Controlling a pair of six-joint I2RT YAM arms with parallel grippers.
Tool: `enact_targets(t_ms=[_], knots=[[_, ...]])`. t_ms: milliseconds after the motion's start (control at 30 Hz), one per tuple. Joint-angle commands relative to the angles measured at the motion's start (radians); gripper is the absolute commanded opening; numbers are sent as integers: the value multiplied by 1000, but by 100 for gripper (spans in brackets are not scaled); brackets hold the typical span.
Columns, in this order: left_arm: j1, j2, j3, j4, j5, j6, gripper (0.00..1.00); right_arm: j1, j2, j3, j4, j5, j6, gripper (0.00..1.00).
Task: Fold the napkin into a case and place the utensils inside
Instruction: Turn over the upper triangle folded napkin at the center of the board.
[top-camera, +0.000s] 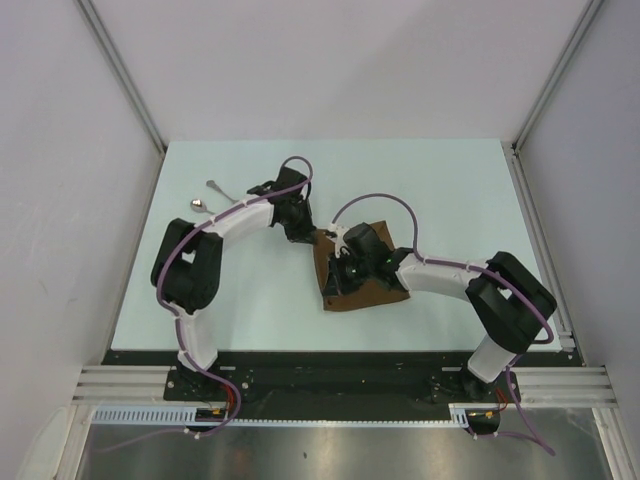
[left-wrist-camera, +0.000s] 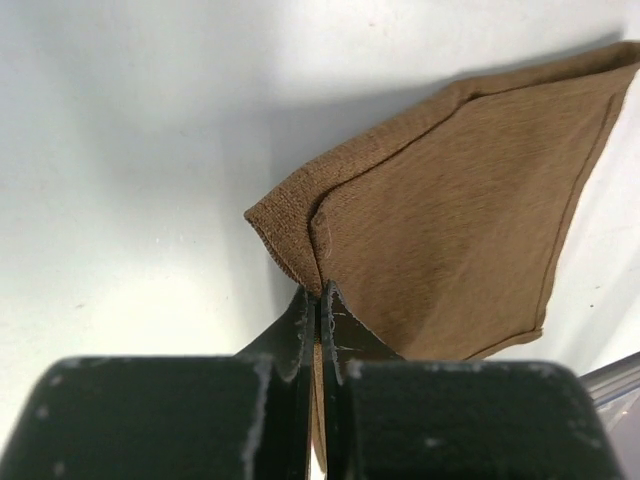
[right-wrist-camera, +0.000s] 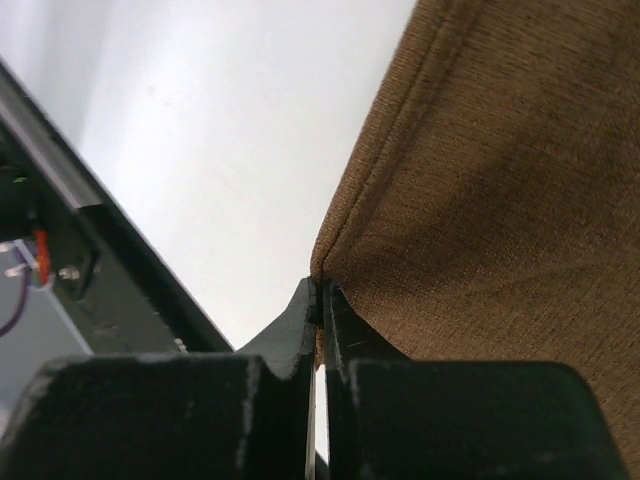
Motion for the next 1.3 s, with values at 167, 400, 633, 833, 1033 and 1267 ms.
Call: enact_targets(t_ms=[167,400,633,833,1033,1267], knots=[[-4,-28,69,52,-112,-5,0,-17,-36,-36,54,-209,73,0],[-4,-46,69,42,-135,2,0,-37,-18,-57,101,-225,79,0],[7,-51,61,40,-115,5,0,-33,-1,-42,103,-229,85,0],[62,-130,18,57,-96,5,0,39,33,68,25,-226,53,0],[169,-297,-35,40,-82,18,0,118,102,237,-17,-268,47,0],[286,-534,-32,-1,-118,75,0,214,199,530,-43,-370,56,0]])
